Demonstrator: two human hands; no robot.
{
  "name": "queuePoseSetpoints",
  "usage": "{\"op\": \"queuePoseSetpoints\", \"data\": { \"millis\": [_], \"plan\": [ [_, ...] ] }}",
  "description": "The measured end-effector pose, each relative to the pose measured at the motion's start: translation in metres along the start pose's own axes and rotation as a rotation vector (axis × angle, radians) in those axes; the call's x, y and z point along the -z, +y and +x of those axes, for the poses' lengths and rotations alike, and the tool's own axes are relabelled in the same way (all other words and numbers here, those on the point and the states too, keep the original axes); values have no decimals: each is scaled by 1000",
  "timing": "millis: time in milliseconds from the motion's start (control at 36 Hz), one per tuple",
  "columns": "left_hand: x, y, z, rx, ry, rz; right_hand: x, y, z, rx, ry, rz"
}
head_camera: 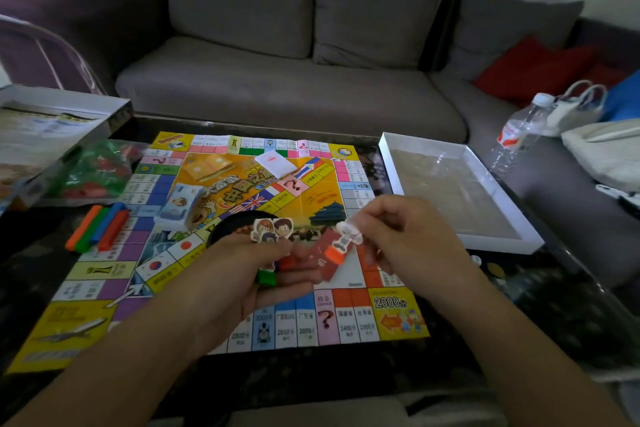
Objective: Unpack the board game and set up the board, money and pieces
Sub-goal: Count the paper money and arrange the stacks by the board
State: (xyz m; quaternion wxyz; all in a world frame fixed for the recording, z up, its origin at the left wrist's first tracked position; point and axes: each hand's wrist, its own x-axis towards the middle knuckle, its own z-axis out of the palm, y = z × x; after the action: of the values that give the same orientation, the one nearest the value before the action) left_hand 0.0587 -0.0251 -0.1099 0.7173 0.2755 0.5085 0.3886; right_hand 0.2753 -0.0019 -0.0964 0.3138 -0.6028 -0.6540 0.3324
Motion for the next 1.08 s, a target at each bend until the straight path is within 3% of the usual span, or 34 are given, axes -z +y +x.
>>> {"op": "queuePoseSetpoints", "data": {
  "millis": [139,278,500,694,833,972,1083],
  "plan": [
    [-8,-6,6,17,41,38,34,34,-10,-43,2,-193],
    [-17,-10,9,13,30,62,34,59,-19,-79,-118,-385],
    [-27,-21,11,19,-12,65,35,65,-31,-104,-270,-472],
    [-26,-32,4,48,-278,103,30,38,-41,51,-134,-128],
    [-28,-40,-1,89,-527,160,13,20,-46,103,-291,-111],
    [-32,-40,1,89,-412,147,35,21,-42,50,-120,-1],
    [-29,-36,3,62,-251,168,67,36,-35,6,49,-96]
  ]
}}
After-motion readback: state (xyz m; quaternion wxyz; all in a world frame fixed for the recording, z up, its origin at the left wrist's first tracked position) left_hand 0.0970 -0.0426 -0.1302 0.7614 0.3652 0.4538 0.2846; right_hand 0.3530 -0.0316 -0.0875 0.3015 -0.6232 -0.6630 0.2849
